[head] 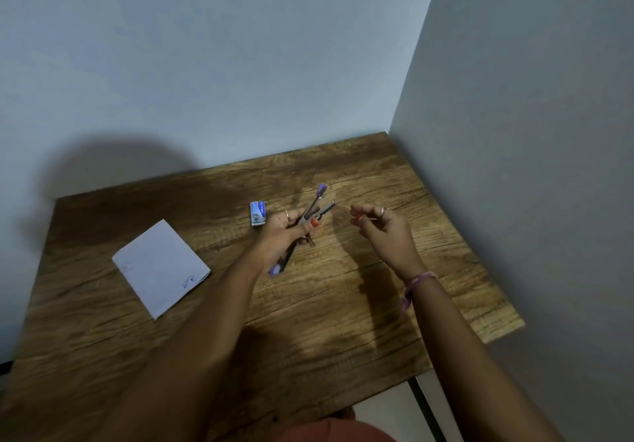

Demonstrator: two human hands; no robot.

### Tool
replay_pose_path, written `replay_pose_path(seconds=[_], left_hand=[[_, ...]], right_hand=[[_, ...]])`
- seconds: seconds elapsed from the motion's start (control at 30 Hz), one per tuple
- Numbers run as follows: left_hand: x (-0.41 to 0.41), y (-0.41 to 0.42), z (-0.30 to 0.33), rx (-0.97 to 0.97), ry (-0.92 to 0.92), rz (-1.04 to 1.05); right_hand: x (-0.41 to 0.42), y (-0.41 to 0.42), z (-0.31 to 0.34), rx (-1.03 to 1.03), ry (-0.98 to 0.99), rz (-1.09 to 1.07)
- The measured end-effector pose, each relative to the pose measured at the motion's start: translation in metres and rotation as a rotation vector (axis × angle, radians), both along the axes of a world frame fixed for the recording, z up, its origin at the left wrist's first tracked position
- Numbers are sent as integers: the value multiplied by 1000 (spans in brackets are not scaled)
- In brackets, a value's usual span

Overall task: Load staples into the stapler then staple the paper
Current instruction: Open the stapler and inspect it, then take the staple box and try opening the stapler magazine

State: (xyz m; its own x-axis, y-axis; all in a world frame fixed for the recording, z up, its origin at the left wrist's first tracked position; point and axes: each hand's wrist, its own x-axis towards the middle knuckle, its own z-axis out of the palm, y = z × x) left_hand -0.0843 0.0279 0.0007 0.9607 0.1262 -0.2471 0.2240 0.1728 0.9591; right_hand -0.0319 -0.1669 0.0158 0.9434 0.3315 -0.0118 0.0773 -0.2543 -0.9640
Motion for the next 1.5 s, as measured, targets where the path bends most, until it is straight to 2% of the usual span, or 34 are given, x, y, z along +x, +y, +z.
replay_pose_path(seconds=[0.1,0.27,0.37,0.57,0.7,0.77,0.83,0.97,1.07,1.13,1.23,1.27,1.3,1.37,1.4,1.43,1.5], left_hand=[[4,16,3,337,-5,-132],[9,26,3,852,-194,-318],[12,26,-2,1095,-186,-466],[14,22,-2,1188,-169,-443],[15,20,-3,1216,-88,-461],[15,19,-3,1144,-62,-400],[13,17,-2,951,-42,-266],[6,14,2,197,-54,-121],[0,10,2,-135,-83,-55],[-2,5,3,-228,-112,-14],[-5,-2,7,-368,-144,28],[-6,-4,8,-412,-147,38],[-7,-5,9,-448,-145,46],[-8,-5,12,-499,-146,51],[-8,-5,13,-517,-146,45],[-8,-6,14,-530,-140,32],[-10,-10,15,-527,-112,-5]], right_hand=[[5,-4,-11,-71,-39,-11],[2,-10,-27,-207,-40,13],[0,-11,-33,-239,-30,-8],[0,-9,-30,-229,-7,-11],[0,-9,-28,-247,2,8],[-1,-8,-26,-227,13,11],[-1,-5,-21,-211,15,19],[-2,2,5,-59,-72,9],[-10,11,25,114,-207,-108],[-18,14,31,33,-338,-100],[-23,14,28,-518,-509,353],[-24,12,29,-587,-557,385],[-24,10,33,-557,-588,318],[-26,12,47,-292,-570,65],[-28,14,52,-194,-567,6],[-29,17,56,-193,-575,25],[-27,19,60,-453,-634,197]])
